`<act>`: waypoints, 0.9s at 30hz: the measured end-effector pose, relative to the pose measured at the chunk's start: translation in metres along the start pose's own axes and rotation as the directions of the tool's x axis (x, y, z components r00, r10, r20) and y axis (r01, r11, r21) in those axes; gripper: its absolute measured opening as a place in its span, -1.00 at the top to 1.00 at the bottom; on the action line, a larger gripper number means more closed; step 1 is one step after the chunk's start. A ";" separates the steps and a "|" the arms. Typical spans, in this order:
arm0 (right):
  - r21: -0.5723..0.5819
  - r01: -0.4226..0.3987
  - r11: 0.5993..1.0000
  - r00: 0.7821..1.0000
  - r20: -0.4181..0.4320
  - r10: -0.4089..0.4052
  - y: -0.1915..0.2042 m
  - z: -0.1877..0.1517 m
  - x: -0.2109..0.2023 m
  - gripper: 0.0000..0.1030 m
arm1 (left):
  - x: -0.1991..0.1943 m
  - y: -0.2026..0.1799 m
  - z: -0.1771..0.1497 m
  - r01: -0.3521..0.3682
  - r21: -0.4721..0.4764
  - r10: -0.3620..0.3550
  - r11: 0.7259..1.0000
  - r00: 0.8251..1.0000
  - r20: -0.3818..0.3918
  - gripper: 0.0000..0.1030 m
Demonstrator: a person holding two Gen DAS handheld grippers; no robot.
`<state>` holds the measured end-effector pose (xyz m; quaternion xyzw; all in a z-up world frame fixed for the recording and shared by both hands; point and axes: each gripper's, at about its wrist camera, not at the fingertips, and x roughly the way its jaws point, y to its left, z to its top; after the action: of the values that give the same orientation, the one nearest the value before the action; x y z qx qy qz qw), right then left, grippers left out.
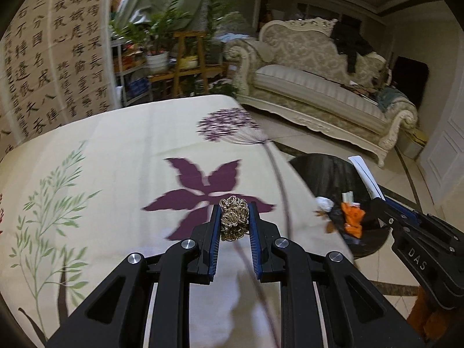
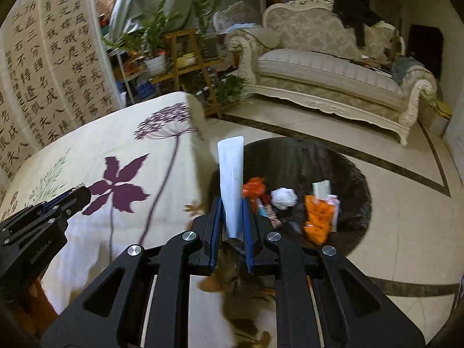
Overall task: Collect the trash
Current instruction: 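Carry the pinecone ball and white tube over the black bin while both tools open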
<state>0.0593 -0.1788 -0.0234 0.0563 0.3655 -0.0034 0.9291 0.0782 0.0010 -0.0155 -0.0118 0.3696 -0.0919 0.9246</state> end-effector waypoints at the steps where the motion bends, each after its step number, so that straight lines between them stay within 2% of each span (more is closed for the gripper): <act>1: 0.007 0.005 1.000 1.000 0.004 -0.005 -0.005 0.000 -0.002 0.73 | 0.000 -0.005 0.000 0.007 0.008 -0.007 1.000 1.000 0.001 0.62; 12: 0.079 0.069 0.994 0.997 0.031 -0.072 -0.050 0.003 -0.004 0.73 | 0.017 -0.067 0.010 0.076 0.110 -0.077 0.991 0.997 0.006 0.62; 19: 0.099 0.084 0.992 0.995 0.045 -0.089 -0.068 0.011 0.007 0.72 | 0.039 -0.094 0.019 0.077 0.150 -0.079 0.986 0.997 0.006 0.62; 27: 0.111 0.086 0.990 0.996 0.027 -0.089 -0.080 0.018 0.033 0.71 | 0.070 -0.111 0.027 0.069 0.186 -0.064 0.980 0.998 -0.029 0.62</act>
<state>0.0916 -0.2593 -0.0407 0.0912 0.3519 -0.0651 0.9293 0.1283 -0.1222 -0.0333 0.0639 0.3691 -0.1572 0.9138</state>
